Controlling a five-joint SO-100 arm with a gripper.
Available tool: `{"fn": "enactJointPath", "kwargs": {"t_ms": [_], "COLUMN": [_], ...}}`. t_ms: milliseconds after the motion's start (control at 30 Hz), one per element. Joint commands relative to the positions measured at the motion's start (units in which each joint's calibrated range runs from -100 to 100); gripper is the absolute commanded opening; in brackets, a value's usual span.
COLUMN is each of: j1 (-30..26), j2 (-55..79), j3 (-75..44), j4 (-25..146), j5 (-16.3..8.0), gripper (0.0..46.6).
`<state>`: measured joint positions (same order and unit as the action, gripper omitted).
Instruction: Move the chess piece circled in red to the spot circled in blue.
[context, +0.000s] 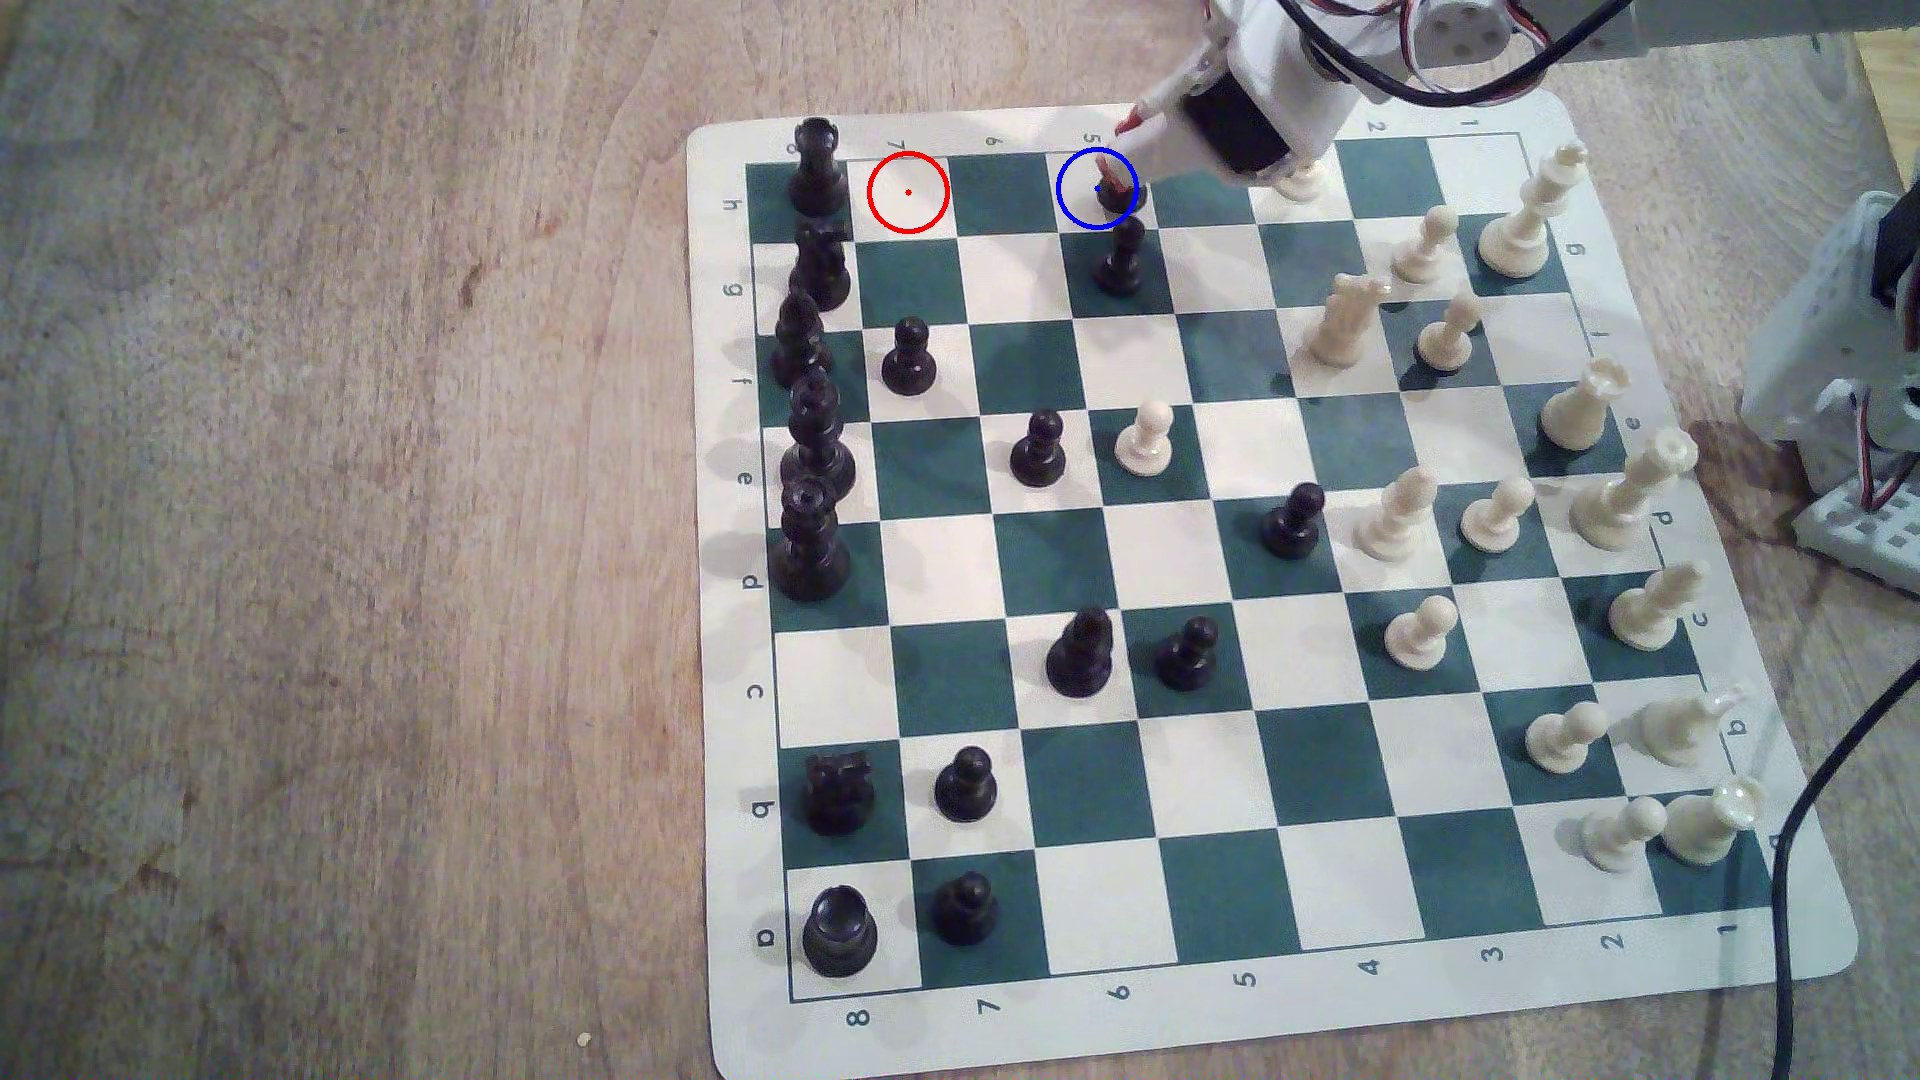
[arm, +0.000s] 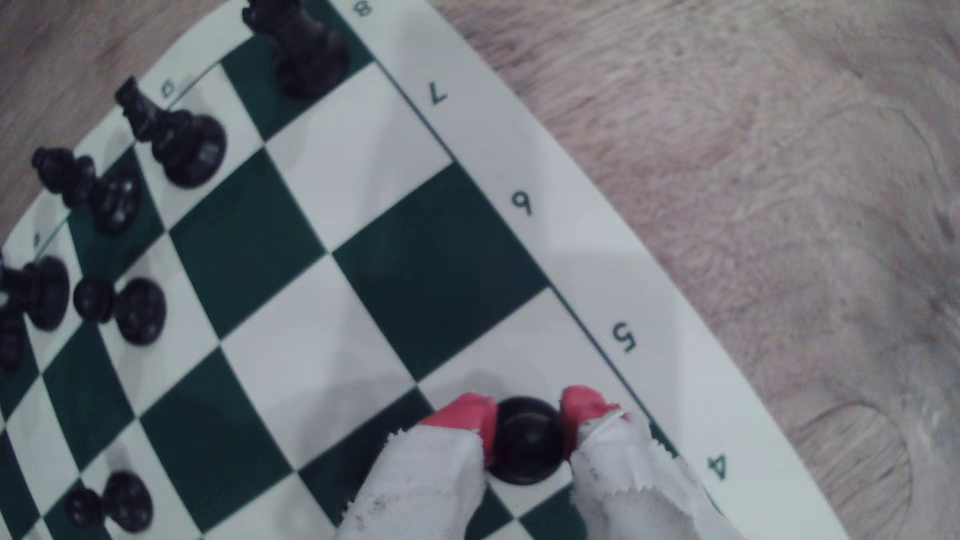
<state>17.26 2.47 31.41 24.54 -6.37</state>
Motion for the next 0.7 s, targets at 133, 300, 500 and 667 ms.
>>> {"fn": "enactJointPath", "kwargs": {"t_ms": [133,300,500,667], "j1": [-0.32,-0.17,0.07,0.62], "j2": [1.43,3.30,3.64,3.05], "j3": [-6.11,-6.38,-6.65,-6.47], "j4": [-2.02,-2.92,-2.92,-2.67], "j5": [-0.05,0.29,0.73,1.37], "gripper": [0.4,0.4,0.4,0.5]}}
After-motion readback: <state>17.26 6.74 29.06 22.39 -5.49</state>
